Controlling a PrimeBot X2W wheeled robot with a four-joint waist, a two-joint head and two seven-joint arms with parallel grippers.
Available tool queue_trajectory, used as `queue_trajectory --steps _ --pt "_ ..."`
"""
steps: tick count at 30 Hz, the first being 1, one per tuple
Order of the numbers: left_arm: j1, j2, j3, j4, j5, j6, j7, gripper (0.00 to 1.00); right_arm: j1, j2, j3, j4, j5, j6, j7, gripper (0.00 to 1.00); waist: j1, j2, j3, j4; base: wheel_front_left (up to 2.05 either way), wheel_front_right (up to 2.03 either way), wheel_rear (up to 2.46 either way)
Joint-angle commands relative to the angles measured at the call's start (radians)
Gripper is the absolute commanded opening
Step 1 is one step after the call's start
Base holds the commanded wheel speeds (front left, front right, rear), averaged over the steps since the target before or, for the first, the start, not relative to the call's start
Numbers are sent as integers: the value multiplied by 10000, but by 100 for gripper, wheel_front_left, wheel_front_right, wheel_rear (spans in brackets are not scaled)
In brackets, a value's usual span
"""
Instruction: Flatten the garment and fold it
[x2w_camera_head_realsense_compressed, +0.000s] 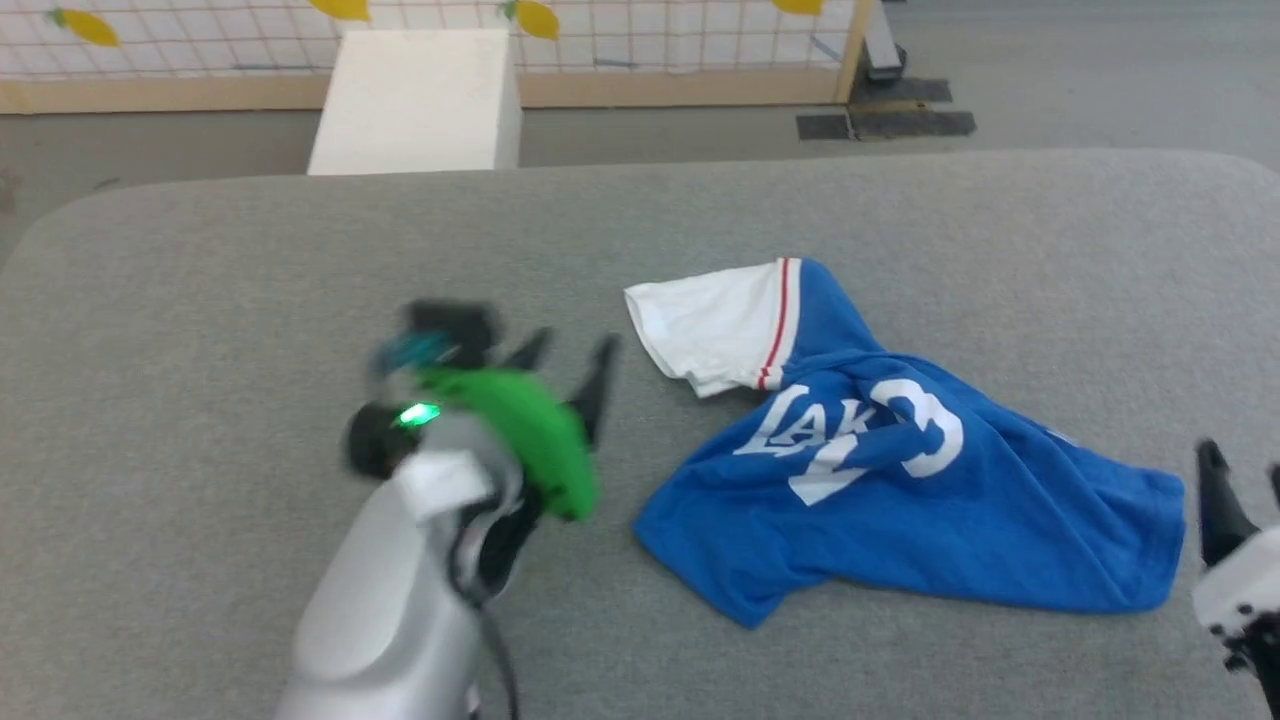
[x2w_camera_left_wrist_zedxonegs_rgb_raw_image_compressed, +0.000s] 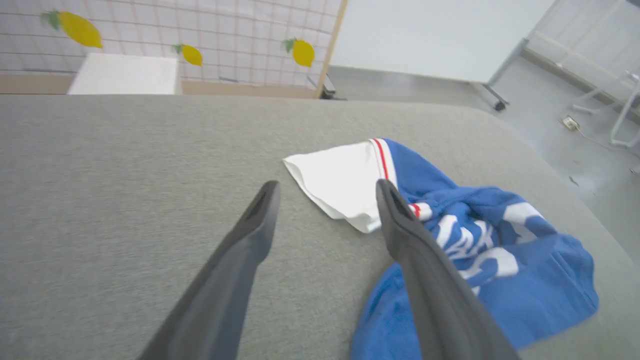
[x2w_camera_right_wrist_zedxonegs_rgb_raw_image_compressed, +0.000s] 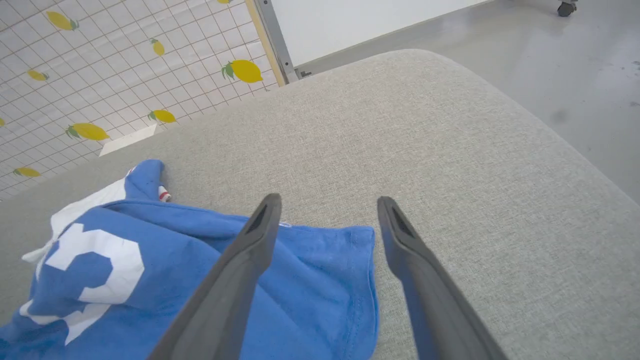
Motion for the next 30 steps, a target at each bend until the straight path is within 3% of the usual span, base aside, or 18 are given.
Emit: queue_trajectory --steps 1,3,6,12,13,14,15,20,25,30 --pt "-439 -89 -330 414 -35 -44 867 100 -231 10 208 -117 38 -13 57 100 0 -1 271 -298 0 0 0" --pt "-1044 -110 -956 1069 104 -91 2340 100 -311 11 517 -150 140 -13 146 100 0 -1 460 -511 0 0 0" --pt "-1633 -147 -1534 1810 127 -223 3600 100 -363 11 863 -91 286 -13 153 100 0 -1 774 -858 0 0 0" --pt "-1690 -172 -2376 2776 125 -525 4515 100 -340 11 1008 166 439 -13 -88 100 0 -1 1157 -1208 0 0 0" --pt "-1540 -178 -2650 2993 19 -631 4783 74 -307 12 972 211 422 -13 -179 100 0 -1 1196 -1217 0 0 0" --pt "-1463 -185 -2669 3017 -128 -669 4770 16 -296 12 949 228 416 -13 -209 100 0 -1 1203 -1200 0 0 0" --pt "-1386 -194 -2657 3010 -299 -698 4669 0 -281 12 916 248 399 -13 -241 100 0 -1 1191 -1161 0 0 0" --pt "-1262 -226 -1860 2537 -1165 -624 3282 0 -282 12 992 347 277 -13 -312 100 0 -1 898 -787 0 0 0" --pt "-1199 -150 -371 1163 -2021 -164 1480 0 -192 12 1144 530 263 -13 -311 100 0 -1 318 -96 0 0 0" --pt "-452 378 654 -567 -2249 482 896 0 -48 12 1299 674 266 -13 -263 100 0 -1 -128 725 0 0 0"
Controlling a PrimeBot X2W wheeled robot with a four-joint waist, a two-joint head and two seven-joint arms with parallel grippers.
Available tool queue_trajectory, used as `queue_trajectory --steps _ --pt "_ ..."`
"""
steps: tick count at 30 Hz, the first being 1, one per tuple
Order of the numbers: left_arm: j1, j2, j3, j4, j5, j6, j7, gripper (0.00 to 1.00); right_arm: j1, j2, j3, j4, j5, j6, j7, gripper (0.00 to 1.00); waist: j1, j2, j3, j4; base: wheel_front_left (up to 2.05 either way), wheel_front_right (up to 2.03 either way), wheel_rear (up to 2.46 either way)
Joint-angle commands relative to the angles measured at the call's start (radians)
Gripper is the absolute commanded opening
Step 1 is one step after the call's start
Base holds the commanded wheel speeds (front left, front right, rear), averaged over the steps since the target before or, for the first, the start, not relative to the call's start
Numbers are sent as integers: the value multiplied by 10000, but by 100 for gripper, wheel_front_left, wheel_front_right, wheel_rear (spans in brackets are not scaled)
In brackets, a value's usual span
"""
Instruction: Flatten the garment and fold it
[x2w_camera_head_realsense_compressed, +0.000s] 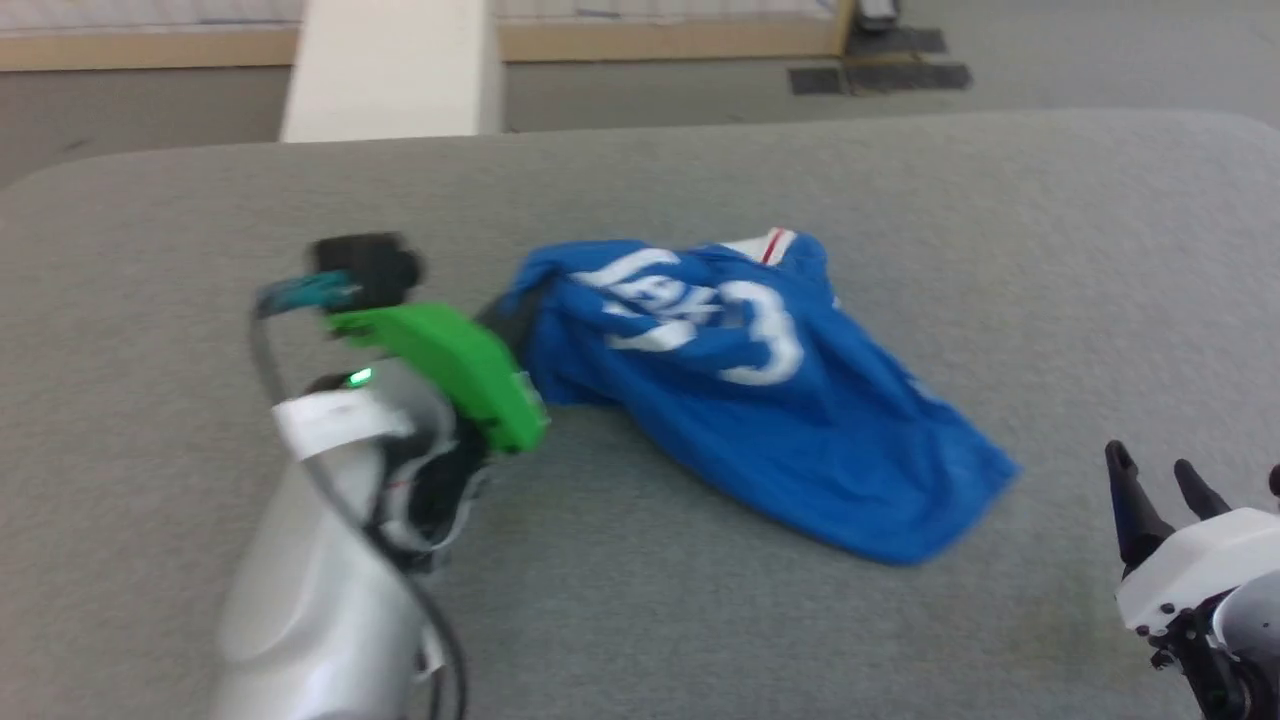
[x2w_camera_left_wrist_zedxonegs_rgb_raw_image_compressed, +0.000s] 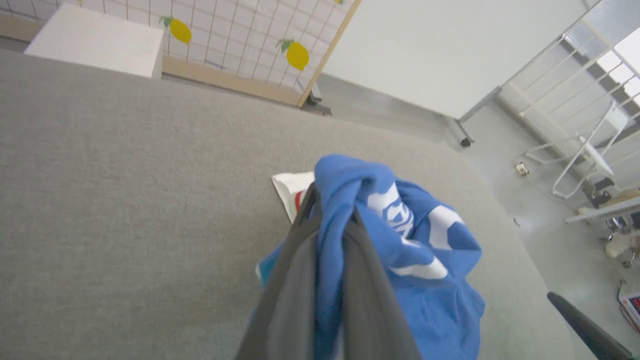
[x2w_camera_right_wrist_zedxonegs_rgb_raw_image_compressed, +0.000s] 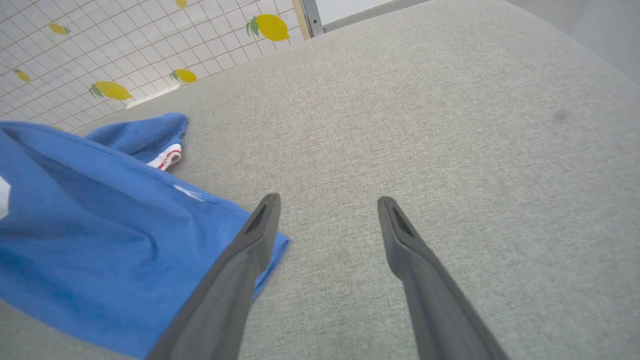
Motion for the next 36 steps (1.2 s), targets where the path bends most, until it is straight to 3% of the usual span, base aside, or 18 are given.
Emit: queue_trajectory --steps 1,5,8,15,16,17,21,25,30,36 --pt "523 331 217 -379 10 295 -20 0 96 8 98 39 -26 -13 27 100 0 0 -726 985 0 0 0" --pt "2164 967 804 -1516 152 1277 313 0 41 8 306 82 -22 -13 83 100 0 0 -847 1449 0 0 0" --pt "3752 1042 964 -2026 -45 1818 769 0 12 8 433 111 -13 -13 79 100 0 0 -875 1686 0 0 0" --pt "5977 592 691 -1998 -932 2014 1644 0 20 8 706 260 -1 -13 96 100 0 0 -867 1747 0 0 0" --pt "5973 442 838 -2121 -1120 1969 1471 71 24 8 746 276 -31 -13 109 100 0 0 -846 1736 0 0 0" --pt "5890 379 974 -2233 -1180 1933 1258 100 19 8 768 284 -47 -13 116 100 0 0 -834 1733 0 0 0" --pt "5088 529 1544 -2622 -796 1580 -141 100 -111 9 1032 280 -176 -13 213 100 0 0 -820 1691 0 0 0" --pt "4162 1188 1739 -2695 849 1077 -2522 100 -594 9 1687 316 -452 -13 664 100 0 0 -688 1578 0 0 0" --pt "3537 1463 1460 -2248 2540 735 -5253 100 -1879 -14 2736 1010 -1049 -13 1936 100 0 0 -271 1429 0 0 0" --pt "3123 1231 1204 -1847 3518 714 -5939 100 -3816 -63 3541 2611 -1958 -13 3220 100 0 0 614 1580 0 0 0"
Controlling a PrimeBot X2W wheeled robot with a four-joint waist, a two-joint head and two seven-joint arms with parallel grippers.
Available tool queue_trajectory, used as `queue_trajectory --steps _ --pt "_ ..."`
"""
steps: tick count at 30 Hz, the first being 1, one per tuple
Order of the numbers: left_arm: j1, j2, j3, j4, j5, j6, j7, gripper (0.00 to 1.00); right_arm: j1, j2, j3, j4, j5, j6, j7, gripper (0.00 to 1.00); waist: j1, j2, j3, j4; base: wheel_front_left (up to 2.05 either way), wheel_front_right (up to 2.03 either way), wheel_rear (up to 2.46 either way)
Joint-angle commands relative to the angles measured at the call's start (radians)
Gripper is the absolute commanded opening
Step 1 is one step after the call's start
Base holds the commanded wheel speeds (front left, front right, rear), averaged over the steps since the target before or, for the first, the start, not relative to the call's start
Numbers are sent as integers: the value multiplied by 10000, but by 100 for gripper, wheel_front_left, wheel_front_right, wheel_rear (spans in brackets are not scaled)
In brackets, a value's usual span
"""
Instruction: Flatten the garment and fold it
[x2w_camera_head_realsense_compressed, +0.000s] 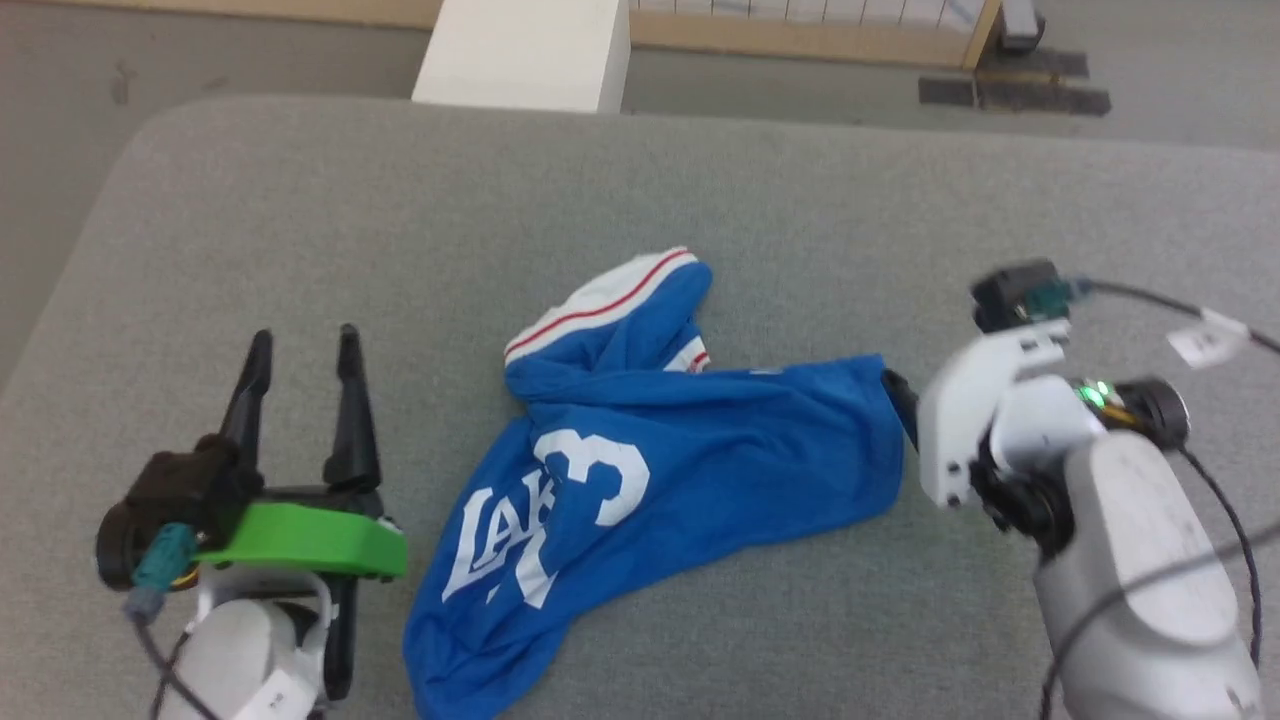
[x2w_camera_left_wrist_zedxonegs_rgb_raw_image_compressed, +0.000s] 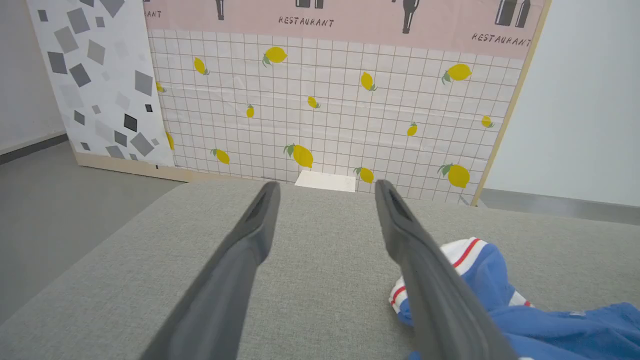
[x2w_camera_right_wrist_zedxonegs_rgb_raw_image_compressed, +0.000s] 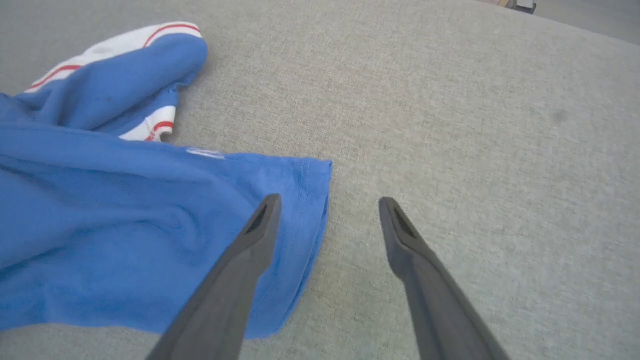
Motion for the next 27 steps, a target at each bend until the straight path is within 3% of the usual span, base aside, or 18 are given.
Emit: queue_trajectory --steps 1,10,11,12,14,18,23,27 --pt "-241 -136 -40 101 83 -49 -82 100 -405 -22 118 342 -119 -13 92 100 0 0 638 152 0 0 0" --pt "-608 -595 156 373 500 -345 -113 100 -1506 -82 1074 2517 -410 -13 534 100 0 0 1434 453 0 0 0" --pt "-605 -618 239 393 542 -372 -114 100 -1543 -92 1172 2656 -294 -13 551 35 0 0 1415 425 0 0 0" --pt "-596 -636 311 407 568 -391 -114 100 -1583 -119 1259 2695 -175 -13 475 0 0 0 1378 390 0 0 0" --pt "-572 -671 453 436 632 -452 -114 100 -1681 -252 1299 2631 225 -13 239 0 0 0 1259 315 0 0 0" --pt "-478 -768 677 485 746 -548 -115 100 -1872 -815 294 1676 1081 -13 -996 0 0 0 886 129 0 0 0" --pt "-200 -881 825 621 788 -650 -115 100 -1025 -1806 -2137 277 1350 -13 -1515 0 0 0 366 -120 0 0 0" --pt "-1 -928 824 868 697 -747 -115 100 598 -1809 -4375 -539 1127 -13 -938 0 0 0 148 -300 0 0 0"
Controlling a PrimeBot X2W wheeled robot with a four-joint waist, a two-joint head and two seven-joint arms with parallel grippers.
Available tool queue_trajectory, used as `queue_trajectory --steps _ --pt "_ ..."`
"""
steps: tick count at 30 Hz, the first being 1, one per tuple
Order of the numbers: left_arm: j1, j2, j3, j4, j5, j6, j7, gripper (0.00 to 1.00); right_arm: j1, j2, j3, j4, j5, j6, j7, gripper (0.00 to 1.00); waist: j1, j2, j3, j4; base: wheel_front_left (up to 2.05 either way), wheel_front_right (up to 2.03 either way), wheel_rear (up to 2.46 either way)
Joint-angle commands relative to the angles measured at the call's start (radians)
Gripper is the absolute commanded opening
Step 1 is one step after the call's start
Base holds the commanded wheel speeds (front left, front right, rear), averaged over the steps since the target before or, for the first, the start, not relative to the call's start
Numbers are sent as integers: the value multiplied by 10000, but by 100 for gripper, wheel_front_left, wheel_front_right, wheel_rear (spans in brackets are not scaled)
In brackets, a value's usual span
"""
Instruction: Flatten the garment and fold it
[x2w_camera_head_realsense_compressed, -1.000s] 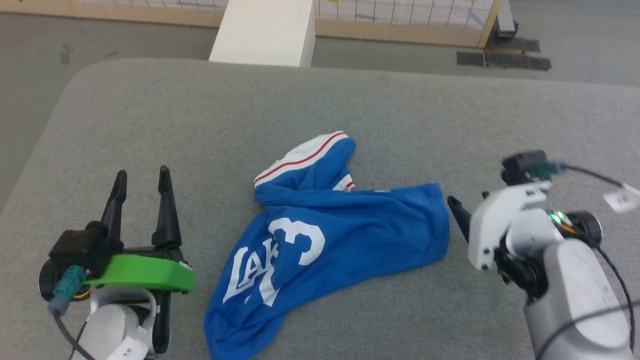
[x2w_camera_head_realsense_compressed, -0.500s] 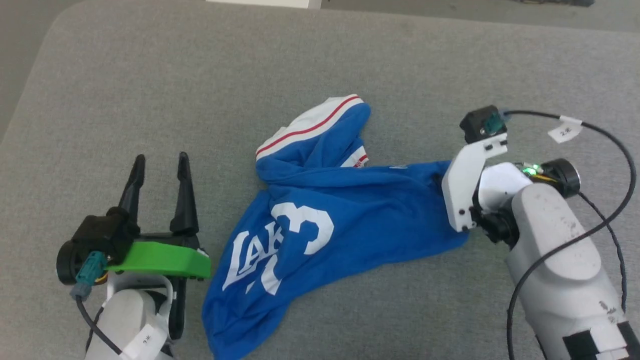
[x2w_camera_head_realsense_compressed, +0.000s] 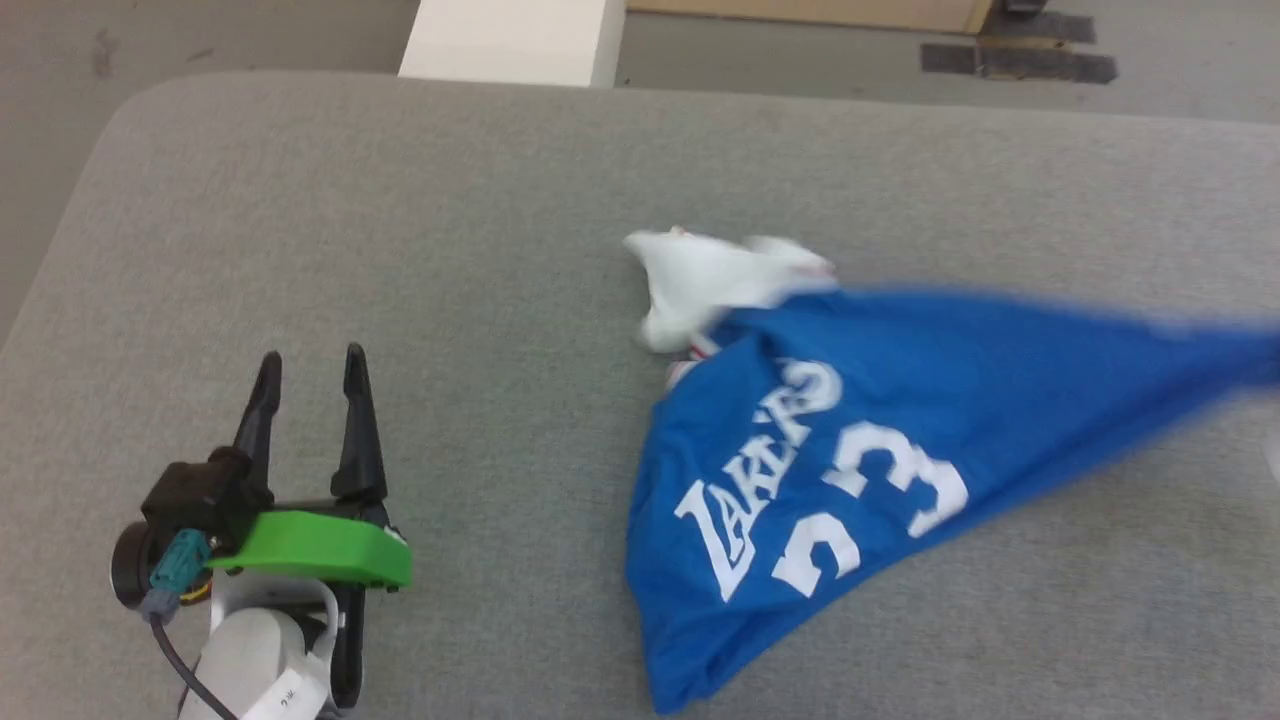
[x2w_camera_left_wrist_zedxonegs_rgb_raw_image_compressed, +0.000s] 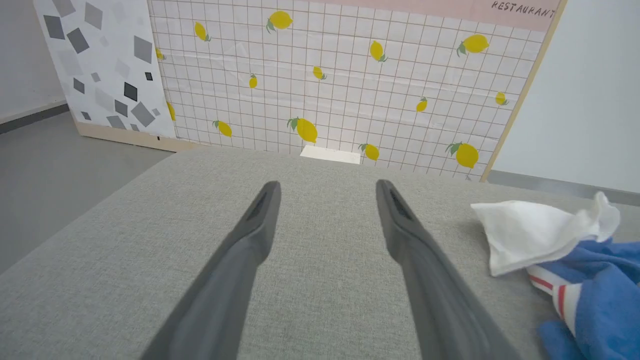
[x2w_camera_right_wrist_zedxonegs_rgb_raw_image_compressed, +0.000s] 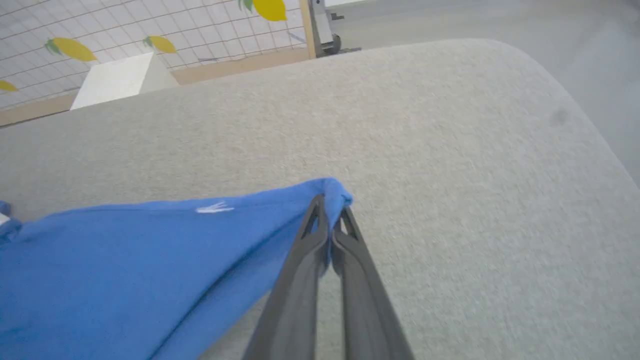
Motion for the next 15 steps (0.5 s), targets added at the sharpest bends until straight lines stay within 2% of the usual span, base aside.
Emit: queue_trajectory --steps 1,4,7,8,9,15 --pt "119 -63 8 106 -17 -53 -44 100 644 259 -467 -175 -191 -15 258 0 0 0 -265 -276 0 0 0" --pt "187 -81 -1 328 -127 -85 -15 100 1738 1014 -1646 -600 -458 -15 910 0 0 0 -345 -393 0 0 0" --pt "236 -88 1 534 -260 -122 88 100 2358 1581 -2091 -843 -501 -15 1147 0 0 0 -404 -510 0 0 0" --pt "258 -95 6 598 -315 -125 143 100 2461 1692 -2059 -927 -454 -15 962 40 0 0 -416 -569 0 0 0" --pt "265 -112 5 631 -364 -131 179 100 2504 1755 -2029 -989 -399 -15 740 100 0 0 -435 -604 0 0 0" --pt "-511 -285 -219 744 -918 -378 1123 100 2440 1952 -1940 -1669 -119 -15 -1677 100 0 0 -631 -836 0 0 0"
